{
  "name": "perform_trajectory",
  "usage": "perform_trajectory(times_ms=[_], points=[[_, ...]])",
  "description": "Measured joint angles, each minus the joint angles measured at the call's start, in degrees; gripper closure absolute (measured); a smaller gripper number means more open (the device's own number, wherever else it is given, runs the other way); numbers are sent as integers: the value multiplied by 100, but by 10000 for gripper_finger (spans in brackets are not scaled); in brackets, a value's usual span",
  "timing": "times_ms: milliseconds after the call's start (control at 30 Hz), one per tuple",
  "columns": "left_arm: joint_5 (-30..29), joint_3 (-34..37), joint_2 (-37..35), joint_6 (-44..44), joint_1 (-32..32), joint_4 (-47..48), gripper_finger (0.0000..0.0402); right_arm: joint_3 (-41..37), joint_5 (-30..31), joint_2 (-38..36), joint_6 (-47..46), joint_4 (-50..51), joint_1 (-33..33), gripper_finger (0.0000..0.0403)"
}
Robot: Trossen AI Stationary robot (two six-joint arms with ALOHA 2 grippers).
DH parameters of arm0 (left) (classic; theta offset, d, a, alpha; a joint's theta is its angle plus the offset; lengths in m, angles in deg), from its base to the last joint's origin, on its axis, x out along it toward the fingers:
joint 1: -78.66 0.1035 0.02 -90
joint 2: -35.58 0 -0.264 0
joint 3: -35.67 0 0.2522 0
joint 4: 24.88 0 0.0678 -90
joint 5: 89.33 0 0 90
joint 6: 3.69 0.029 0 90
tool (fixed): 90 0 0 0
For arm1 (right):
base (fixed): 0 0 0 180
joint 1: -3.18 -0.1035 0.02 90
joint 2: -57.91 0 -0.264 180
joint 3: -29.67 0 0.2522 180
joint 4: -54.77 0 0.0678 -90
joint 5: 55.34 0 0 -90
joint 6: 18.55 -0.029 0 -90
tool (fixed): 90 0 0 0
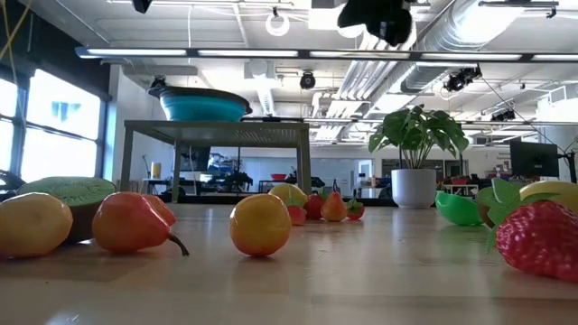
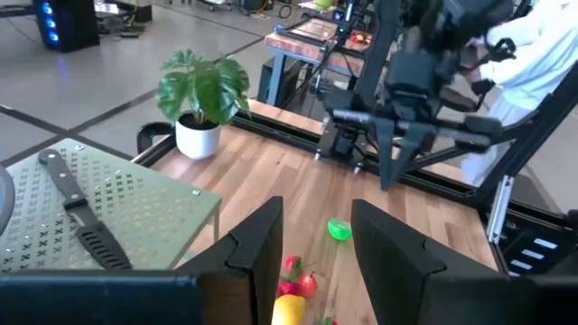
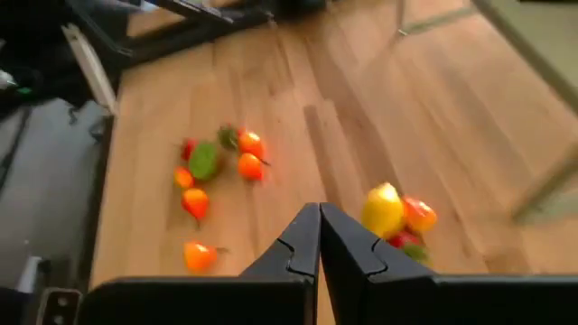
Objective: Pick & Place Fruit
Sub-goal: Put the orange pear into the strainer bowl on the shelf
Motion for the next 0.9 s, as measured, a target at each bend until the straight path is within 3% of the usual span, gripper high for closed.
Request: perform_trajectory(times_ms=[200,567,700,900], points=[[-9,0,2,-18,2,2,273,11,261,452,62,274,21,371],[-27,0,31,-235,0,-10,273,4,237,1182,434,636,15,200],[-111,0,35,-287,0,0,273,2,199,1347,478,607,15,187],[-138,0,35,-408,0,-10,273,4,218,1357,770,587,15,203]])
